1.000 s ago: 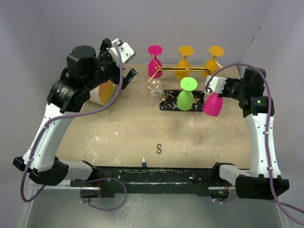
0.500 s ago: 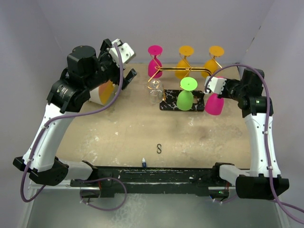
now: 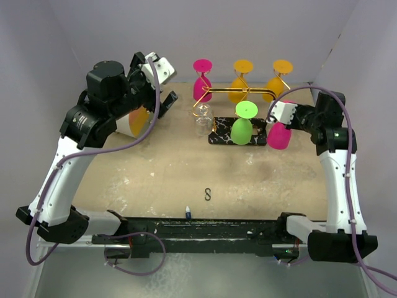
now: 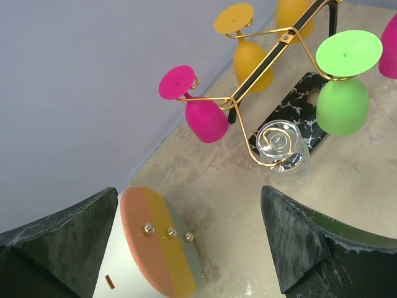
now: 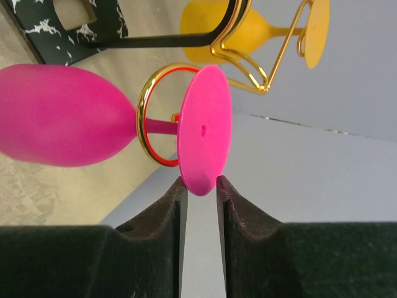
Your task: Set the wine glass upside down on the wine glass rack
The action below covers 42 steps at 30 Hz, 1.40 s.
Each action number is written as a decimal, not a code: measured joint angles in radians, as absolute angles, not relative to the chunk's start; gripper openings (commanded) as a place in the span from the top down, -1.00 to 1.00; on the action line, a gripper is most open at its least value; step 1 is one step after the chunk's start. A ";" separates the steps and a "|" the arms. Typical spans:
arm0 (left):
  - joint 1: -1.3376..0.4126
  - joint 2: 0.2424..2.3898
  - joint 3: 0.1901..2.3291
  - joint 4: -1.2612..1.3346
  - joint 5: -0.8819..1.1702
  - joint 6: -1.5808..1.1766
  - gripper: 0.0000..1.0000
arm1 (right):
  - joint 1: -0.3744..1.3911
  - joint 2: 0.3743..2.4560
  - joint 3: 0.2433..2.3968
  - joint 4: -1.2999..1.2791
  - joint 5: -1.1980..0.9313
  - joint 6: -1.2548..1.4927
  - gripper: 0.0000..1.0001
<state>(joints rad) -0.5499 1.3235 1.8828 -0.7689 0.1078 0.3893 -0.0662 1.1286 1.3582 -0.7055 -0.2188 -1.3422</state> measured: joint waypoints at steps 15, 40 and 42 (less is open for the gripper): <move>-0.530 1.272 1.850 -0.769 0.095 0.404 -0.98 | -0.066 1.099 1.322 -0.702 -0.141 -1.322 0.00; -0.176 1.187 1.533 -0.566 0.027 0.110 -0.98 | -0.096 1.098 1.520 -0.623 0.140 -0.640 -1.00; -0.174 1.182 1.523 -0.551 0.036 0.089 -0.98 | -0.104 1.099 1.534 -0.601 0.139 -0.582 -1.00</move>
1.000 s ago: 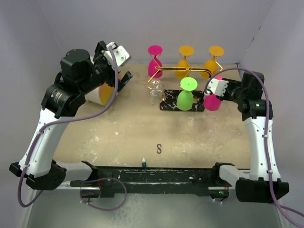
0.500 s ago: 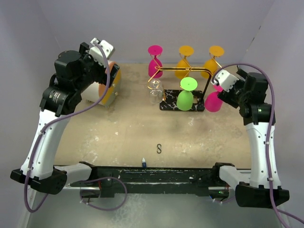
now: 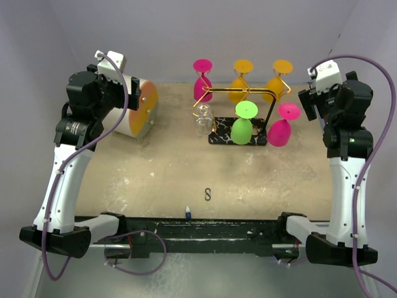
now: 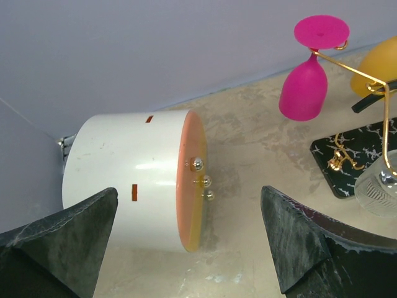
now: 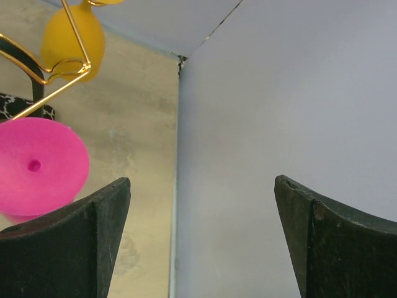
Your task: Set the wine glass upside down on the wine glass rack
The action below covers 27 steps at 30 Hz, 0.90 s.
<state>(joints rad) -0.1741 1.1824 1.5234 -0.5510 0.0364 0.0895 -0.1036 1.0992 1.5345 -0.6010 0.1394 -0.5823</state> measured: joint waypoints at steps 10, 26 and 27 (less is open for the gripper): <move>-0.171 1.164 1.425 -0.452 0.083 0.038 -0.99 | -0.115 1.083 1.516 -0.554 0.100 -0.432 -1.00; -0.164 1.047 1.314 -0.329 0.095 0.040 -0.98 | -0.198 0.977 1.526 -0.522 -0.053 -0.319 -1.00; -0.164 1.045 1.314 -0.324 0.095 0.041 -0.99 | -0.199 0.965 1.526 -0.521 -0.055 -0.315 -1.00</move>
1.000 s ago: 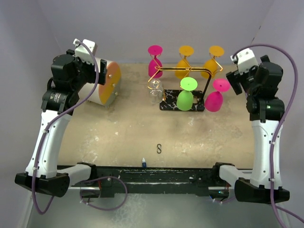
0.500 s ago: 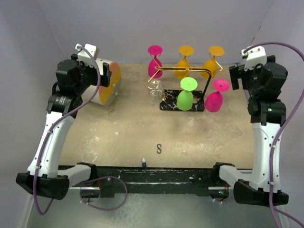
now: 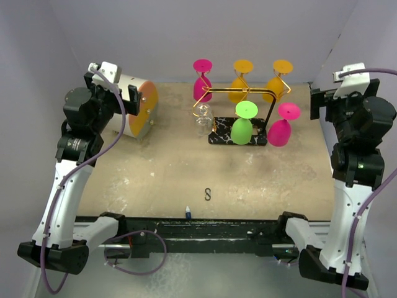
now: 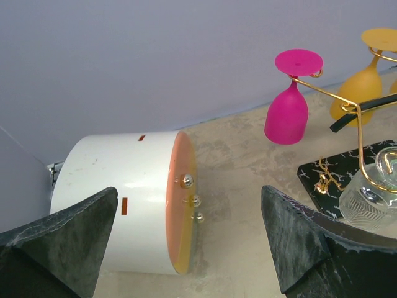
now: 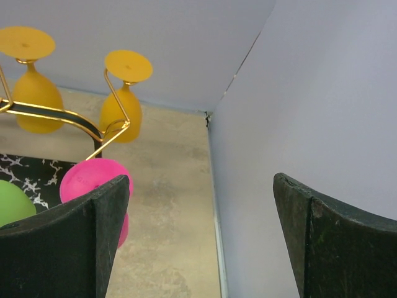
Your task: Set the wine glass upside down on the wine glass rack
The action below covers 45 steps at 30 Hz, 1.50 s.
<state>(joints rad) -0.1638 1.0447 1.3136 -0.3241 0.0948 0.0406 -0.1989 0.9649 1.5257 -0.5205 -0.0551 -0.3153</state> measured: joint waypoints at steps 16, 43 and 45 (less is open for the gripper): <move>-0.138 0.997 1.298 -0.319 0.075 0.020 -0.99 | -0.204 0.883 1.499 -0.514 -0.044 -0.244 -1.00; -0.130 0.940 1.245 -0.339 0.078 0.010 -0.98 | -0.218 0.859 1.415 -0.479 -0.032 -0.190 -1.00; -0.129 0.941 1.245 -0.345 0.073 0.008 -0.98 | -0.218 0.863 1.415 -0.479 -0.022 -0.189 -1.00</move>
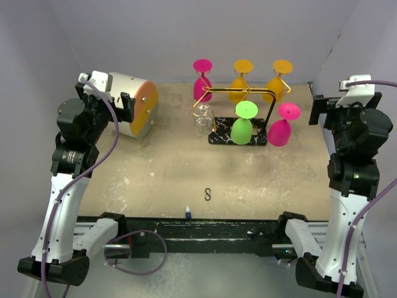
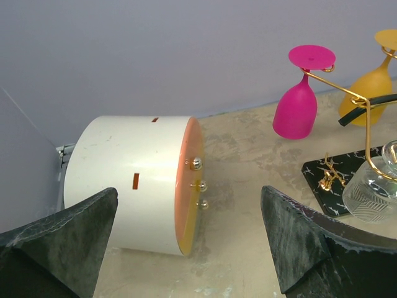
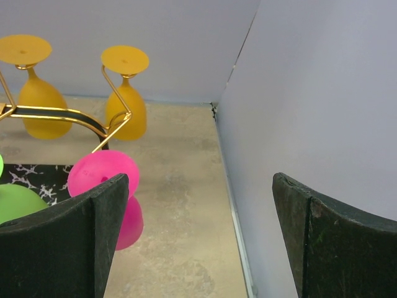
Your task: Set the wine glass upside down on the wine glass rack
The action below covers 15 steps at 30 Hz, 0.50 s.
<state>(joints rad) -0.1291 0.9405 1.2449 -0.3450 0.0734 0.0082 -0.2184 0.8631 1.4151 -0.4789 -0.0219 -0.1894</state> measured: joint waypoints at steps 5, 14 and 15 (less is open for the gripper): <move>-0.120 0.939 1.245 -0.359 0.070 0.000 -0.98 | -0.224 0.862 1.415 -0.480 -0.015 -0.179 -1.00; -0.118 0.922 1.245 -0.378 0.064 -0.007 -0.98 | -0.243 0.847 1.409 -0.480 -0.010 -0.162 -1.00; -0.118 0.919 1.245 -0.381 0.063 -0.007 -0.98 | -0.243 0.846 1.409 -0.480 -0.012 -0.160 -1.00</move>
